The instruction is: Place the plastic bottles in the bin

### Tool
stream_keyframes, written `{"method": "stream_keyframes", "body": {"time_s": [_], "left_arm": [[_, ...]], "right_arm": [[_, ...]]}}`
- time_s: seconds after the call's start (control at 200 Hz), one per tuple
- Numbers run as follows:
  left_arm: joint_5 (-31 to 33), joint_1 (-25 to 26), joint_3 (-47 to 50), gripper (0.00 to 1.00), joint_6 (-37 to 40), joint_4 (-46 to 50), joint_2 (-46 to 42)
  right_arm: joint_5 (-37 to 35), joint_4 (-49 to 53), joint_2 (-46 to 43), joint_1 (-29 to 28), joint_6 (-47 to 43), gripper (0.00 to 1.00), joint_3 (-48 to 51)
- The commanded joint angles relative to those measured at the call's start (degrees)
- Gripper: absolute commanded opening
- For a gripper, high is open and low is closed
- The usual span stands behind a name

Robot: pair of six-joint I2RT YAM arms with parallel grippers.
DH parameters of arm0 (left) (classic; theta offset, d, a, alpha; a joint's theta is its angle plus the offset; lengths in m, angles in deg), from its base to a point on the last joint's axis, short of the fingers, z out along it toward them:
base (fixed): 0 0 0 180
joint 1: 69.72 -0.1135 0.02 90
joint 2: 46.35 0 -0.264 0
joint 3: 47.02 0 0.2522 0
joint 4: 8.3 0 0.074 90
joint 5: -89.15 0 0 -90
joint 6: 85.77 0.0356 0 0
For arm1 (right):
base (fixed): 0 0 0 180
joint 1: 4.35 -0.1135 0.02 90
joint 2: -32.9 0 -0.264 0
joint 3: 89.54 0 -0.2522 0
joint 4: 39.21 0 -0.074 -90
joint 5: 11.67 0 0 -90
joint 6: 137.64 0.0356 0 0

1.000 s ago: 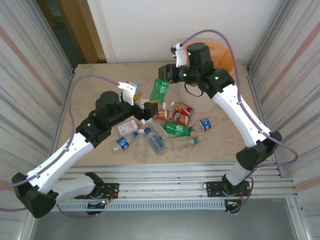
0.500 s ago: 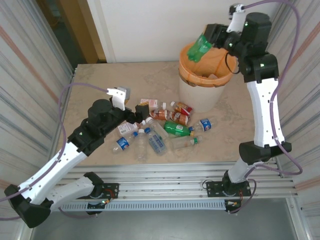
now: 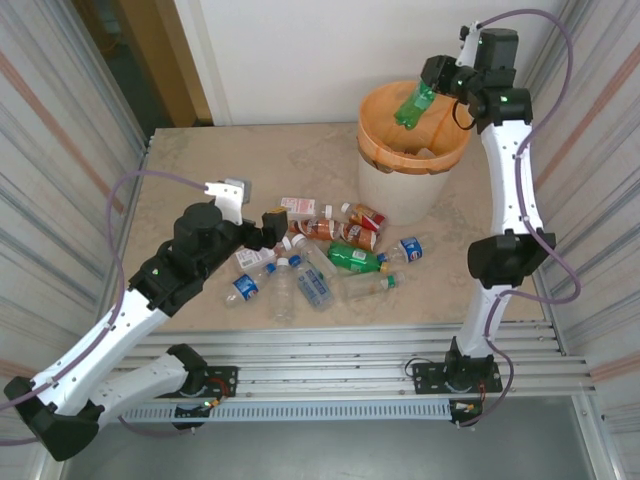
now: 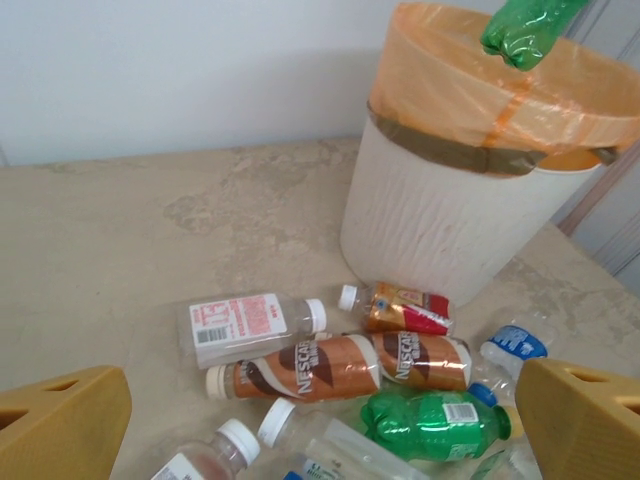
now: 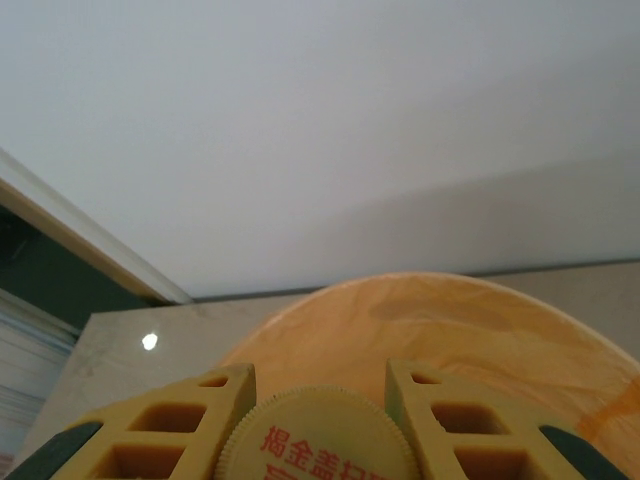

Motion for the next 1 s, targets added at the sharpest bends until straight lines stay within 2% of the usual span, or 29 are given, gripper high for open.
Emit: {"method": "stream_keyframes", "body": {"time_s": [0.0, 0.536, 0.872, 0.992], "left_arm": [[2.8, -0.9, 1.0, 0.99, -1.4, 2.8, -0.9], [2.3, -4.3, 1.3, 0.99, -2.5, 9.2, 0.9], [1.4, -5.9, -1.1, 0.99, -1.3, 17.7, 5.2], [1.0, -6.0, -1.9, 0.99, 0.3, 19.7, 7.5]], "right_arm": [[2.1, 0.2, 1.4, -0.2, -0.6, 0.02, -1.3], [2.2, 4.0, 8.7, -5.1, -4.7, 0.07, -0.5], [1.0, 5.1, 10.6, -5.6, -5.4, 0.3, 1.5], [0.9, 5.7, 10.8, -5.3, -5.4, 0.42, 1.5]]}}
